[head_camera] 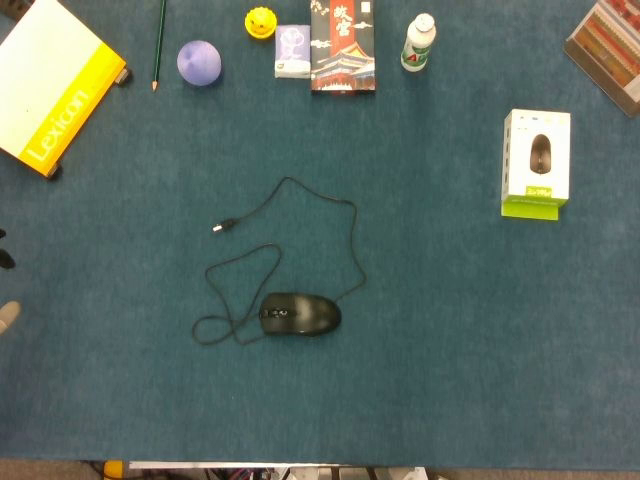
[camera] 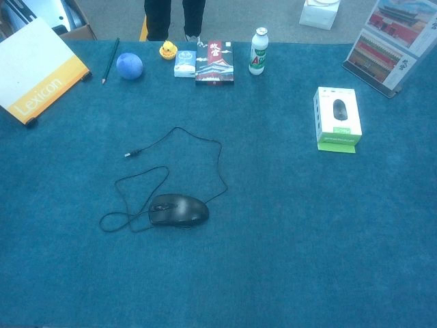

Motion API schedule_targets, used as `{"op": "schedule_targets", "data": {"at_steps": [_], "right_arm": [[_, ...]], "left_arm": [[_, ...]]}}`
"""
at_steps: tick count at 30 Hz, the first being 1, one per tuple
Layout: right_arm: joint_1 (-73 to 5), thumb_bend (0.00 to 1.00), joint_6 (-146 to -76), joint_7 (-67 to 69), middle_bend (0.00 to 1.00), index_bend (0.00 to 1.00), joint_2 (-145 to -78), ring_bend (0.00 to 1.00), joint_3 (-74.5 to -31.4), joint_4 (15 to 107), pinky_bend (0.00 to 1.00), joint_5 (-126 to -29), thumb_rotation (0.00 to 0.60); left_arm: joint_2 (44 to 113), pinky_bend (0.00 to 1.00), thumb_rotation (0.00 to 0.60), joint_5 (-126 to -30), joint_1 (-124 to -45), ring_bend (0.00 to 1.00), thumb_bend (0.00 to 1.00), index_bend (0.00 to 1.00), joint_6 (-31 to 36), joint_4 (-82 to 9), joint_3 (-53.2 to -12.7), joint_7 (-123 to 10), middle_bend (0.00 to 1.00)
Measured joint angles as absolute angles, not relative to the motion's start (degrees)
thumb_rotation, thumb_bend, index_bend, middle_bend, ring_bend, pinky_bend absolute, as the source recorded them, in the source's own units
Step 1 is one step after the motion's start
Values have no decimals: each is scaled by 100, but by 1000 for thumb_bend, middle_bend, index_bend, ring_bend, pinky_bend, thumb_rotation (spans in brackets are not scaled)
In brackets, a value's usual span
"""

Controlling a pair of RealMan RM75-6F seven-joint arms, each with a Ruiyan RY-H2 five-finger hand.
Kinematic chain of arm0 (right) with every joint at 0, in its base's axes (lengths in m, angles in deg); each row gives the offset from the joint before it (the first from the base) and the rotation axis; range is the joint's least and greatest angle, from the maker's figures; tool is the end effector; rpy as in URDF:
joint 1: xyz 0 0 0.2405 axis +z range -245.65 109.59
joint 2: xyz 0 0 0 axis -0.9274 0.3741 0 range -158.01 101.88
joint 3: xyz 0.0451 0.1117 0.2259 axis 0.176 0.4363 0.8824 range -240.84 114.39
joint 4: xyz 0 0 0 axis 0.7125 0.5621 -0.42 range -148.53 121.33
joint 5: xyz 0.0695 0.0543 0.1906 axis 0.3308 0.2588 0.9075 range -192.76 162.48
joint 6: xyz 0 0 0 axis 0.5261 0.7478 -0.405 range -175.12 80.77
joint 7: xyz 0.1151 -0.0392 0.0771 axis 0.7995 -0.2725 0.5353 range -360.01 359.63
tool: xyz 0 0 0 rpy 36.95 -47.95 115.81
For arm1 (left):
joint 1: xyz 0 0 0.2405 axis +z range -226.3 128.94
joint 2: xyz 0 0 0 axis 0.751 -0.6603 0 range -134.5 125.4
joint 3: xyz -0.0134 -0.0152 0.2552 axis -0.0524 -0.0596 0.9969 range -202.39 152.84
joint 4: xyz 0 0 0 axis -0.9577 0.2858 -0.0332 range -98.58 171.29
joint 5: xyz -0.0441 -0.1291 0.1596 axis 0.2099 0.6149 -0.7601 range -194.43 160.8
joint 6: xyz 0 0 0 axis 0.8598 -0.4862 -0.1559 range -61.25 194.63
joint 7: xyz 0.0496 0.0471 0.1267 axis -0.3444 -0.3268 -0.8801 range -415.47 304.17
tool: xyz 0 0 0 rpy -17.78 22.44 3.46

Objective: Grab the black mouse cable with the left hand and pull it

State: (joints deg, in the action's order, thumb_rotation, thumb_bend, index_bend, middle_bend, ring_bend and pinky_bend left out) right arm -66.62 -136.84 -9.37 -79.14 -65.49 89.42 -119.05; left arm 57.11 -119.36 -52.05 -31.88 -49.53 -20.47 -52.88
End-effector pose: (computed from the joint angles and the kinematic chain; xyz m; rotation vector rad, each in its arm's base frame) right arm -0.2601 -0.1383 0.1924 1.6655 -0.6640 0.8748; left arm -0.2972 0.1421 0.1777 -1.5956 -0.6711 -1.0390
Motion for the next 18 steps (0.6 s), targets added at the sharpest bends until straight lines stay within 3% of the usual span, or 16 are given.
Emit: {"op": "schedule_targets", "data": {"at_steps": [18], "right_arm": [[-6557, 199, -13646, -715, 263, 334, -7981, 176, -6534, 8780, 297, -11946, 600]], "left_arm": [[5760, 406, 600, -11952, -5284, 246, 135, 459, -2913, -5134, -2117, -5448, 324]]}}
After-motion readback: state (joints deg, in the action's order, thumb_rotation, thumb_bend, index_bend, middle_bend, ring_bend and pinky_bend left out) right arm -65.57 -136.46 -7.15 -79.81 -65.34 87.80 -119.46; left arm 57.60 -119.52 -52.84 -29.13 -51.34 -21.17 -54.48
